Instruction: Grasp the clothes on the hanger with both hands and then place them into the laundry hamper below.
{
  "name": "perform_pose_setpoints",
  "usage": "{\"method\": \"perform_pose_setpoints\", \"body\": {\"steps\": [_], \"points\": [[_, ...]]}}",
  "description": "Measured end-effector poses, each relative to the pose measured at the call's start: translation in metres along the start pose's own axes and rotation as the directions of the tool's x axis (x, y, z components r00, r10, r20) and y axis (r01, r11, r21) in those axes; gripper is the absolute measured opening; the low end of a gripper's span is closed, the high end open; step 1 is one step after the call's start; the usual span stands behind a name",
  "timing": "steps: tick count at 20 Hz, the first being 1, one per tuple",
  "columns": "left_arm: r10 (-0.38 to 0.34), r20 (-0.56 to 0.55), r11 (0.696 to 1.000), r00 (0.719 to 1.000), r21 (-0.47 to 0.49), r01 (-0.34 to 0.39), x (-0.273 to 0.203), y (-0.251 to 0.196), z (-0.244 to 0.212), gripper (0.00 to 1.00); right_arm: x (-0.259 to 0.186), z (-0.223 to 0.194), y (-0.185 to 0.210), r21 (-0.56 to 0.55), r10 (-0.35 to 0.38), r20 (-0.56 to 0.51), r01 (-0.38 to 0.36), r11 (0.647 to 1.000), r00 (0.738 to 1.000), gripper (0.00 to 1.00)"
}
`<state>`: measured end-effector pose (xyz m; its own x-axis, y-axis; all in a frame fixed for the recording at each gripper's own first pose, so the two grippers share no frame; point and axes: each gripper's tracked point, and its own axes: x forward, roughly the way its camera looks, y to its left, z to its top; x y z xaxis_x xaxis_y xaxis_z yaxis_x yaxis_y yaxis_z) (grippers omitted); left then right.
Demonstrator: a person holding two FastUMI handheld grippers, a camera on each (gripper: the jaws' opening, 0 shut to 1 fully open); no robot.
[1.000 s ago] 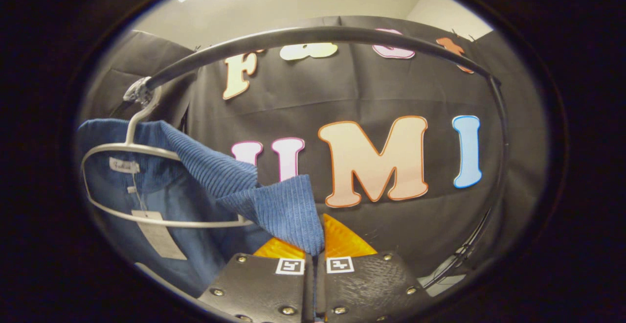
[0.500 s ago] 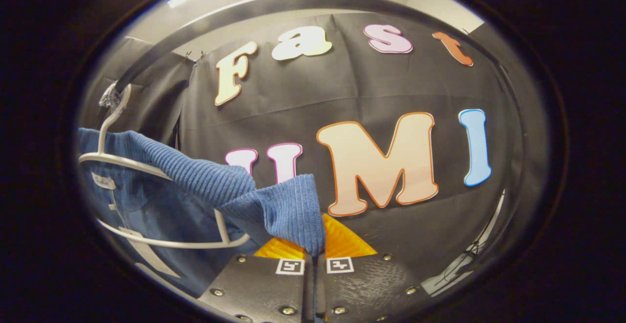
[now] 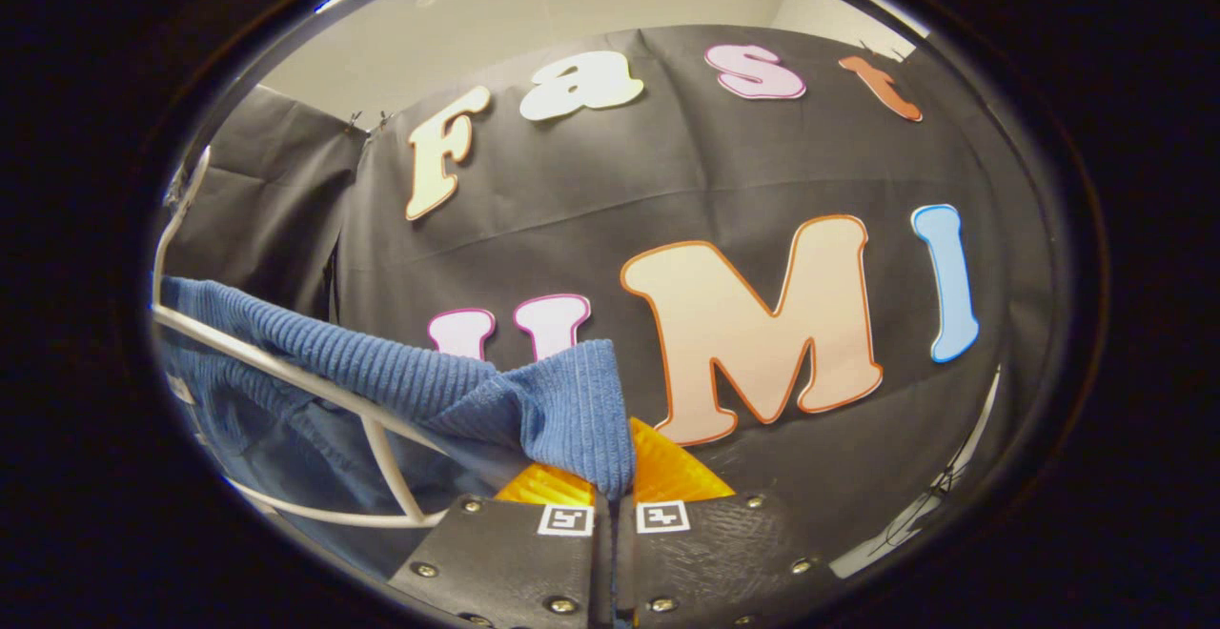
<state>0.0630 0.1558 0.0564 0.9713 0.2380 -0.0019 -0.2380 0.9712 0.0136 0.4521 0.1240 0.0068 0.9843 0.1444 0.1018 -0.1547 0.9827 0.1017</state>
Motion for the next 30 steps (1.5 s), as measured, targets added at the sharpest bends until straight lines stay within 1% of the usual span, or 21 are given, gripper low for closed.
{"method": "perform_pose_setpoints", "body": {"steps": [3, 4, 5, 6, 7, 8, 9, 10, 12, 13, 15, 16, 17, 20, 23, 25, 27, 28, 29, 30], "points": [[-0.002, -0.065, 0.999, 0.998, -0.051, -0.001, 0.01, -0.002, -0.036, 0.0, 0.003, -0.01, -0.004, -0.032, -0.012, -0.001, 0.012, 0.999, 1.0, 0.02], [-0.012, -0.073, 0.998, 0.997, -0.067, 0.007, 0.011, -0.006, -0.045, 0.01, 0.006, -0.016, -0.008, -0.043, -0.013, 0.006, 0.013, 0.999, 1.0, 0.0], [-0.014, -0.084, 0.998, 0.996, -0.059, 0.009, 0.013, -0.01, -0.054, 0.01, 0.007, -0.023, -0.011, -0.058, -0.01, 0.0, 0.009, 0.998, 1.0, 0.02], [-0.011, -0.098, 0.999, 0.995, -0.038, 0.008, 0.013, -0.011, -0.065, 0.0, 0.006, -0.029, -0.009, -0.073, -0.004, -0.006, 0.003, 0.997, 1.0, 0.0], [-0.009, -0.093, 1.0, 0.996, -0.017, 0.007, 0.016, -0.014, -0.068, 0.0, 0.006, -0.033, -0.007, -0.085, 0.003, -0.012, -0.004, 0.996, 1.0, 0.02], [-0.008, -0.091, 1.0, 0.996, 0.006, 0.009, 0.021, -0.016, -0.07, 0.0, 0.006, -0.038, -0.006, -0.093, 0.009, -0.02, -0.011, 0.996, 1.0, 0.02], [-0.007, -0.099, 1.0, 0.995, 0.021, 0.009, 0.025, -0.018, -0.075, 0.0, 0.007, -0.045, -0.006, -0.094, 0.015, -0.039, -0.018, 0.995, 0.999, 0.02], [-0.016, -0.106, 1.0, 0.994, 0.02, 0.019, 0.029, -0.021, -0.082, 0.0, 0.008, -0.051, -0.005, -0.086, 0.024, -0.057, -0.029, 0.996, 0.998, 0.0], [-0.024, -0.147, 1.0, 0.989, 0.003, 0.025, 0.038, -0.026, -0.101, 0.0, 0.006, -0.059, -0.004, -0.077, 0.038, -0.081, -0.044, 0.996, 0.996, 0.05], [-0.035, -0.16, 0.999, 0.987, -0.016, 0.032, 0.043, -0.032, -0.109, 0.0, 0.005, -0.06, -0.004, -0.082, 0.041, -0.078, -0.047, 0.995, 0.996, 0.02], [-0.047, -0.168, 0.998, 0.985, -0.039, 0.042, 0.046, -0.044, -0.122, 0.01, 0.001, -0.071, -0.003, -0.089, 0.061, -0.1, -0.07, 0.994, 0.993, 0.02], [-0.05, -0.168, 0.998, 0.984, -0.032, 0.045, 0.046, -0.048, -0.129, 0.01, -0.001, -0.08, -0.001, -0.072, 0.08, -0.13, -0.09, 0.993, 0.988, 0.05], [-0.052, -0.165, 0.999, 0.985, -0.022, 0.049, 0.046, -0.052, -0.133, 0.01, -0.005, -0.088, 0.001, -0.046, 0.095, -0.156, -0.103, 0.994, 0.983, 0.02], [-0.06, -0.165, 0.998, 0.985, -0.033, 0.055, 0.05, -0.063, -0.14, 0.01, -0.015, -0.094, -0.008, -0.033, 0.088, -0.167, -0.095, 0.995, 0.982, 0.02], [-0.063, -0.169, 0.997, 0.984, -0.053, 0.055, 0.051, -0.071, -0.157, 0.01, -0.021, -0.112, -0.005, -0.042, 0.106, -0.209, -0.117, 0.992, 0.972, 0.03], [-0.069, -0.214, 0.995, 0.974, -0.087, 0.052, 0.051, -0.077, -0.175, 0.0, -0.024, -0.123, -0.01, -0.065, 0.097, -0.241, -0.116, 0.991, 0.966, 0.03], [-0.059, -0.245, 0.995, 0.968, -0.094, 0.036, 0.054, -0.079, -0.188, 0.01, -0.031, -0.143, -0.018, -0.066, 0.081, -0.292, -0.105, 0.992, 0.953, 0.02], [-0.063, -0.256, 0.995, 0.965, -0.091, 0.041, 0.051, -0.08, -0.197, 0.01, -0.036, -0.154, -0.021, -0.057, 0.08, -0.315, -0.103, 0.993, 0.946, 0.0], [-0.075, -0.269, 0.994, 0.96, -0.095, 0.051, 0.045, -0.082, -0.207, 0.01, -0.042, -0.165, -0.025, -0.05, 0.078, -0.338, -0.1, 0.994, 0.938, 0.02], [-0.104, -0.267, 0.991, 0.958, -0.111, 0.077, 0.039, -0.088, -0.212, 0.01, -0.051, -0.177, -0.027, -0.047, 0.083, -0.363, -0.108, 0.993, 0.928, 0.02]]}}
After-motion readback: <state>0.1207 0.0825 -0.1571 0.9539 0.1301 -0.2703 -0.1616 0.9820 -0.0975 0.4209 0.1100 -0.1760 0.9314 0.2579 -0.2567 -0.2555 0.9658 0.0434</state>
